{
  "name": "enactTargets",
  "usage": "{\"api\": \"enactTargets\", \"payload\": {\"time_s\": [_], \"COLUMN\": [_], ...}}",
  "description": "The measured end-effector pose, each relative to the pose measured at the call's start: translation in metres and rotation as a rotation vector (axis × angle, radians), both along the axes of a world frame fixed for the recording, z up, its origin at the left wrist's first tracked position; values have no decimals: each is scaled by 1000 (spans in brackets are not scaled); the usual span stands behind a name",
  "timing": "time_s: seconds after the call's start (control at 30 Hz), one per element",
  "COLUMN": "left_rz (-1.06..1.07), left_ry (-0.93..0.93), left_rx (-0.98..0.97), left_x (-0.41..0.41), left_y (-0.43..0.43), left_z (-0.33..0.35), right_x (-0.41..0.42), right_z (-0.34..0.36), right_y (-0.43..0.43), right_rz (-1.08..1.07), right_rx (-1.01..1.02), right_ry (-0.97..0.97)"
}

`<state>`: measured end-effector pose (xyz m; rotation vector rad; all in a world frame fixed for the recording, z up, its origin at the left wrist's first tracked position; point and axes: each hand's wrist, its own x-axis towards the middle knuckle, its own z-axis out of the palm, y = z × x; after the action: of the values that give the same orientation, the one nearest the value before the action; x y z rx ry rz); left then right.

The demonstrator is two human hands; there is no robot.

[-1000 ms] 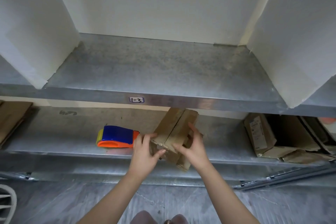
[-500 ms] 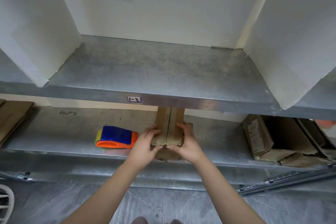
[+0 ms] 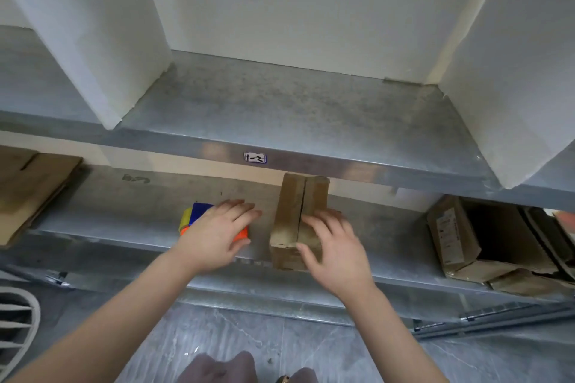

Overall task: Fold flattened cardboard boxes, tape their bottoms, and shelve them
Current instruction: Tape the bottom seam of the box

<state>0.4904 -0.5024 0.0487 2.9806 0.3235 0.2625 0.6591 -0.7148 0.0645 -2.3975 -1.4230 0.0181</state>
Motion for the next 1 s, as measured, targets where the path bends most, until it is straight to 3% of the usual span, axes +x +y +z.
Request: {"api": "enactTargets", "payload": {"time_s": [0.27,0.5,0.67,1.0], "left_rz": [42,-48,-61,-71], "left_ry": [73,85,256,398], "left_rx": [4,58,-101,-281], "left_x": [-52,-60,-39,-15], "left_y": [65,112,121,132], "left_z": [-14,-42,-52,-63], "right_x": [-81,-113,-116,-118], "right_z": [-1,-62,-86,-102], "right_y": [98,138,136,131], "right_rz": [115,-94,-266,-348], "right_rx": [38,-60,-194,-307], "right_ry": [20,166,366,377]}}
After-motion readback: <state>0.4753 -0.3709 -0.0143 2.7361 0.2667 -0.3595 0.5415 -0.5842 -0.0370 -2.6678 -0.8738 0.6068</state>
